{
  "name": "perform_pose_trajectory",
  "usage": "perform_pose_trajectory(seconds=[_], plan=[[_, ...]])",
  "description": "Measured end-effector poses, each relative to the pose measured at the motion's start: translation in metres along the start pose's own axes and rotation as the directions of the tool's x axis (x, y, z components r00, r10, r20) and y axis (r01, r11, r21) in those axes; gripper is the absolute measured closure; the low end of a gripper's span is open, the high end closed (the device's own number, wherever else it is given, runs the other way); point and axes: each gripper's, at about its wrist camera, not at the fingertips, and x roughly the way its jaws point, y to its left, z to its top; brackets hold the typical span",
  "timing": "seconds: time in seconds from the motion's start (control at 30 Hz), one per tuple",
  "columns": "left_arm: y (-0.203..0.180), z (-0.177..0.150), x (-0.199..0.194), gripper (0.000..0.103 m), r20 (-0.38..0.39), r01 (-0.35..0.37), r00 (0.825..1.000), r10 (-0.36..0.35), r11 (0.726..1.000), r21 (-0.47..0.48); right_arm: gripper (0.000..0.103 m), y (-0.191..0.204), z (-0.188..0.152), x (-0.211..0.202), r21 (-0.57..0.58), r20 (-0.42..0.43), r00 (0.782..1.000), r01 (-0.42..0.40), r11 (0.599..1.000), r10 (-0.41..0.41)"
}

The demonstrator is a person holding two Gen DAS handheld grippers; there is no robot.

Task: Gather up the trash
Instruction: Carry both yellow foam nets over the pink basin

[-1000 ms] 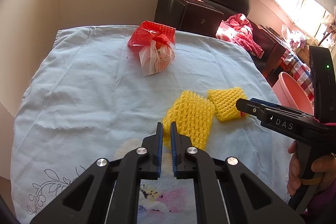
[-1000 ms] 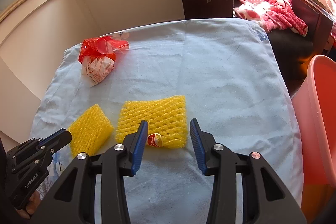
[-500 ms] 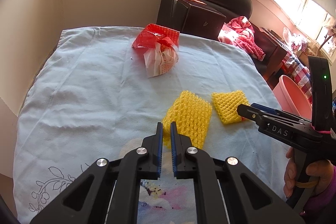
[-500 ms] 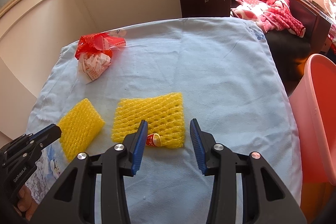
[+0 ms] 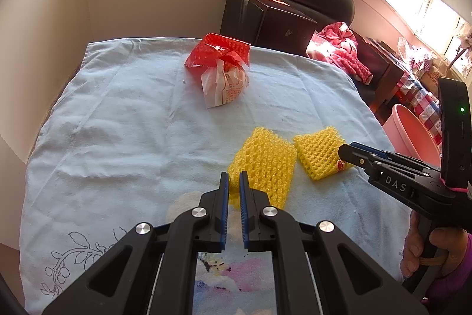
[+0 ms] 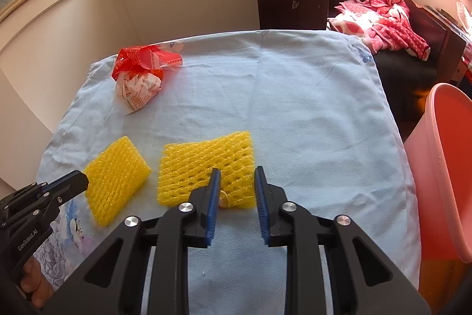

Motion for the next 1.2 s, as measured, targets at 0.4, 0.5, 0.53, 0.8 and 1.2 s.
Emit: perform_pose_trajectory(seconds=[0.4, 0.5, 0.53, 0.8, 1.2], plan=[[-0.008, 0.003, -0.012, 0.097, 0.031, -0.001, 1.0, 0.001, 1.0, 0.01, 0.098, -0.012, -0.006, -0.024, 0.019, 0.058, 0.998, -0.038, 0.999, 0.037], [-0.011, 0.004, -0.015, 0.097, 0.038, 0.002, 0.999, -0.003, 1.0, 0.015, 0.098, -0.016, -0.004, -0.036, 0.027, 0.093, 0.995, -0.042, 0.999, 0.039], [-0.013, 0.004, -0.017, 0.097, 0.041, 0.004, 0.999, -0.005, 1.0, 0.018, 0.098, -0.016, -0.003, -0.039, 0.028, 0.104, 0.994, -0.042, 0.999, 0.039], [-0.025, 0.013, -0.03, 0.097, 0.086, 0.025, 0.996, -0.028, 0.999, 0.039, 0.099, -0.023, 0.0, -0.067, 0.027, 0.185, 0.983, -0.025, 0.999, 0.02], [-0.074, 0.035, -0.037, 0.097, 0.138, 0.103, 0.983, -0.12, 0.987, 0.124, 0.099, -0.065, -0.002, -0.104, 0.115, 0.262, 0.961, 0.063, 0.991, -0.091]])
